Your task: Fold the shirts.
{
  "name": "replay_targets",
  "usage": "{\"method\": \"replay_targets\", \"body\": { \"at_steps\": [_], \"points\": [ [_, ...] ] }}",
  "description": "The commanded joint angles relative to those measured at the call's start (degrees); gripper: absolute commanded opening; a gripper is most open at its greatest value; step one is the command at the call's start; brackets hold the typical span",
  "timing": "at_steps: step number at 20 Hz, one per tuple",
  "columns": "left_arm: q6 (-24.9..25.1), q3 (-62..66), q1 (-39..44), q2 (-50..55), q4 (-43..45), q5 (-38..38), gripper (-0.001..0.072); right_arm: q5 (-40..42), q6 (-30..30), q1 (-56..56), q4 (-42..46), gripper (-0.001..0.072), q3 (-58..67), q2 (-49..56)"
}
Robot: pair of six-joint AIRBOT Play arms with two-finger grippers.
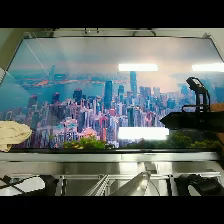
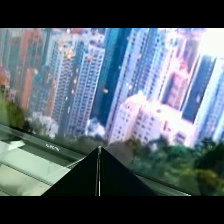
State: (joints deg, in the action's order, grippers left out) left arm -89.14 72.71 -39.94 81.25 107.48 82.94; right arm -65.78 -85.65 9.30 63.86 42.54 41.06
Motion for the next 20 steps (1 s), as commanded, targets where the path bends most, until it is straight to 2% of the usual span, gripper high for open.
{"method": "replay_targets", "body": {
  "at_steps": [1, 6, 11, 12, 13, 14, 15, 17, 20],
  "points": [
    [0.31, 1.38, -8.02, 7.37, 0.02, -0.79, 0.0719, 1.09, 0.0, 0.07, -0.02, 0.0018, -0.02, 0.04],
    [16.41, 1.42, -16.15, 11.06, -23.54, -2.82, 0.0719, 1.09, -0.02, 0.07, -0.02, 0.0018, -0.02, 0.04],
    [19.3, 1.42, -17.11, 16.74, -28.55, -5.53, 0.0719, 1.11, -0.02, 0.07, -0.04, 0.0018, -0.02, 0.04],
    [20.44, 1.42, -16.68, 18.08, -30.6, -5.55, 0.0675, 1.11, -0.02, 0.07, -0.02, 0.0018, -0.02, 0.04],
    [22.29, 1.42, -16.09, 19.23, -32.98, -5.64, 0.0494, 1.11, -0.02, 0.07, -0.04, 0.0018, -0.02, 0.04],
    [23.91, 1.42, -15.39, 20.02, -35.23, -5.86, 0.0217, 1.09, -0.02, 0.07, -0.04, 0.0018, -0.02, 0.04],
    [25.77, 1.42, -14.56, 20.57, -37.66, -5.6, 0.0014, 1.09, -0.02, 0.07, -0.04, 0.0018, -0.02, 0.04],
    [27.41, 1.64, -12.48, 20.57, -43.6, -5.25, 0.0025, 1.09, -0.02, 0.07, -0.04, 0.0018, -0.02, 0.04],
    [30.82, 4.66, -6.36, 20.59, -54.88, 0.5, 0.0025, 1.09, -0.02, 0.07, -0.04, 0.0018, -0.02, 0.04]
  ]
}}
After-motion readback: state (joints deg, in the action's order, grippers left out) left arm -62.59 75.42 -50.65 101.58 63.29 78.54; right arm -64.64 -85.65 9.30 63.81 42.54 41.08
